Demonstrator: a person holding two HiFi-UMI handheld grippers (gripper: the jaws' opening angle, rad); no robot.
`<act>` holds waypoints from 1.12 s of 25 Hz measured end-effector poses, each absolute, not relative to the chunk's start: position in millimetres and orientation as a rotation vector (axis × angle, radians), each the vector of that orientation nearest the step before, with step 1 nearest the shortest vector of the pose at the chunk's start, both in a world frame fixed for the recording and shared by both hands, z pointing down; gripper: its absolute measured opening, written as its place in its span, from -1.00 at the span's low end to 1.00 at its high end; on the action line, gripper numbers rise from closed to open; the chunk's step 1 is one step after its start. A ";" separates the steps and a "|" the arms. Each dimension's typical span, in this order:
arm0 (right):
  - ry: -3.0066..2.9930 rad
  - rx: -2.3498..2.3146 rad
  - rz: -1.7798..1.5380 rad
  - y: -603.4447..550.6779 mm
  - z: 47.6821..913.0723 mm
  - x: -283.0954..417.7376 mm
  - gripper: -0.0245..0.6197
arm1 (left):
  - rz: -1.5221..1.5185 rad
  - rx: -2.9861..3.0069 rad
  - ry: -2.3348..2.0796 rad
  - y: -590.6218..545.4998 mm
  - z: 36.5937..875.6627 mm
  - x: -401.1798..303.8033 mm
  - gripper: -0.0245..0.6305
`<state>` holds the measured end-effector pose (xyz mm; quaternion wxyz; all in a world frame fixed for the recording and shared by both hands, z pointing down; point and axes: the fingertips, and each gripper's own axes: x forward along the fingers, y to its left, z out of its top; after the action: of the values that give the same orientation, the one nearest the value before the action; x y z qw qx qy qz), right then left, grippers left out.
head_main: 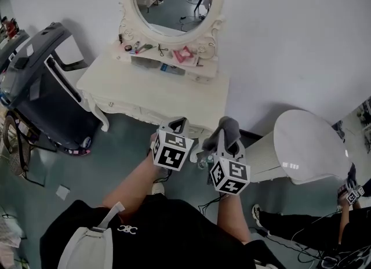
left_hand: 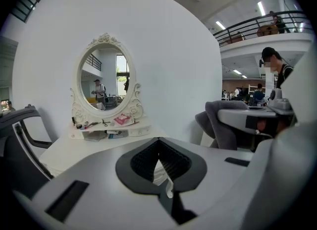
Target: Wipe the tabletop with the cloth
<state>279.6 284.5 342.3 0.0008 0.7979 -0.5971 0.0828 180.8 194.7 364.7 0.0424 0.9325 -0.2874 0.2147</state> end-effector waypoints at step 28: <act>-1.751 2.487 0.422 115.4 388.7 385.6 -0.80 | 0.788 2.819 -0.786 22.1 403.8 248.5 -0.92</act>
<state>385.6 115.4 388.7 0.0357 0.8094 -0.5699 0.1374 248.5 22.1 403.8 0.0553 0.9287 -0.2590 0.2597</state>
